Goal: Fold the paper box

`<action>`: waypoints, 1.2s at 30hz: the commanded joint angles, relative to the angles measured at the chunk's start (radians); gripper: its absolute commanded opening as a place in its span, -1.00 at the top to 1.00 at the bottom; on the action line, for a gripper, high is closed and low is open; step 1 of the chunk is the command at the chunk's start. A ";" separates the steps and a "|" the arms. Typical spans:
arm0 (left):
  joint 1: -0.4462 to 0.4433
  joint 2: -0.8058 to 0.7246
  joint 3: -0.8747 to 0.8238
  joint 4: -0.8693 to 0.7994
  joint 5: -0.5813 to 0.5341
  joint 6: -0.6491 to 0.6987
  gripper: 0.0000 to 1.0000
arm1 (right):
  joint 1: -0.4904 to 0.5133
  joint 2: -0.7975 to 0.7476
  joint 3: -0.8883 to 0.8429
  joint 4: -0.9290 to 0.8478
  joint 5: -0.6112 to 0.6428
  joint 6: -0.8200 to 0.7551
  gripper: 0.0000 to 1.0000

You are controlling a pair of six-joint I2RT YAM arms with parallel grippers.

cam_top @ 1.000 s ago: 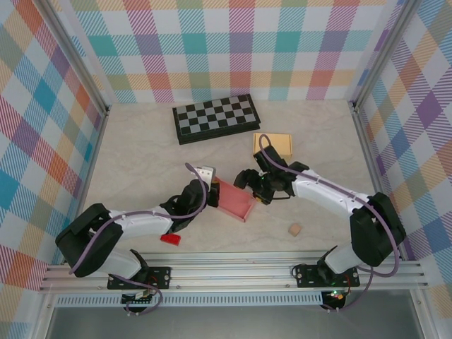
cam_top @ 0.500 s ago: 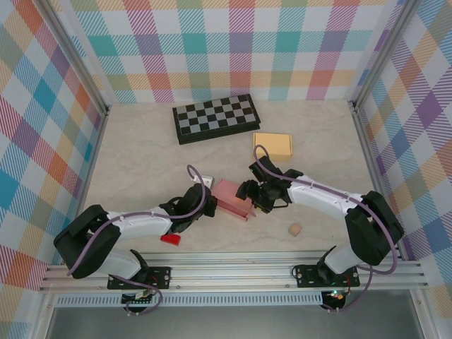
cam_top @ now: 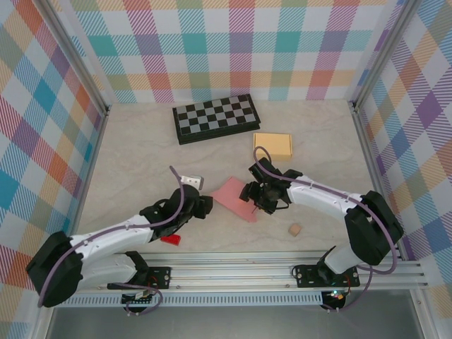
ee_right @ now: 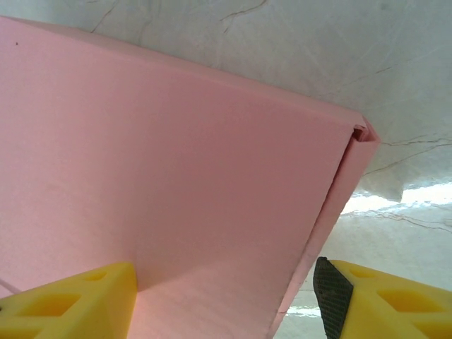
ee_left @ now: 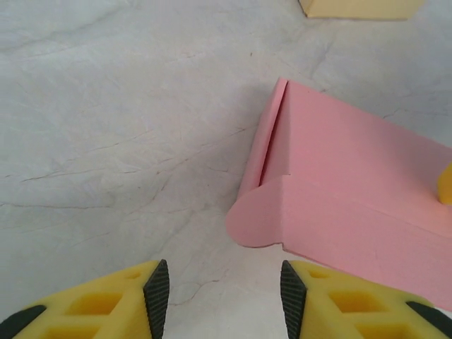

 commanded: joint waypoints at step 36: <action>0.123 0.262 0.252 -0.136 0.168 -0.221 -0.49 | 0.005 0.194 0.060 -0.074 0.098 -0.205 -0.49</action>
